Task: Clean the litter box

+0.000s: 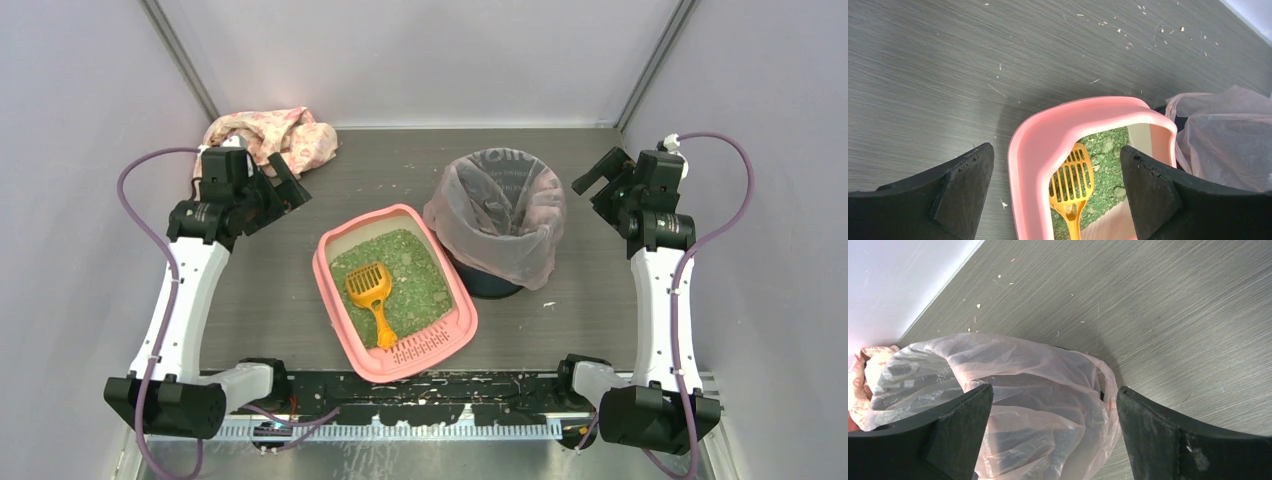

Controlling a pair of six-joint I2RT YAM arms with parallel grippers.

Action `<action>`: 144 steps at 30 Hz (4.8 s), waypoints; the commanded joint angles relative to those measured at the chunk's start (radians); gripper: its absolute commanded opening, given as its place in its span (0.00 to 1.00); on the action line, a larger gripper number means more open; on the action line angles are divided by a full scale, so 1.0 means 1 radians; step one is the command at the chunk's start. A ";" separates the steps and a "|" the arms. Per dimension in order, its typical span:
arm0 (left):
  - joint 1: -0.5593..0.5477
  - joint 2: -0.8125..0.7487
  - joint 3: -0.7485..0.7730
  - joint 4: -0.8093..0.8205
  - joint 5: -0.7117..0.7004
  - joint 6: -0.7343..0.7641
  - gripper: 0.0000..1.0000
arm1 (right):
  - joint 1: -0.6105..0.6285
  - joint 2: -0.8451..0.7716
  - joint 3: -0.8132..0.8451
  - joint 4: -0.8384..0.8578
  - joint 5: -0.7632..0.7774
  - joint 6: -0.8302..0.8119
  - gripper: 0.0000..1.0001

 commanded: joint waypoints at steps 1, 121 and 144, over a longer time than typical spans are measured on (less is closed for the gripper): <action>-0.005 -0.003 0.028 0.005 -0.011 0.014 0.96 | -0.002 -0.015 0.031 0.022 -0.005 -0.019 0.98; 0.542 -0.123 -0.635 0.665 0.951 -0.112 0.53 | 0.474 0.307 0.186 0.199 -0.248 -0.344 0.95; 0.537 -0.113 -0.916 0.991 0.849 -0.257 0.42 | 0.496 0.275 0.319 0.331 -0.358 -0.149 0.95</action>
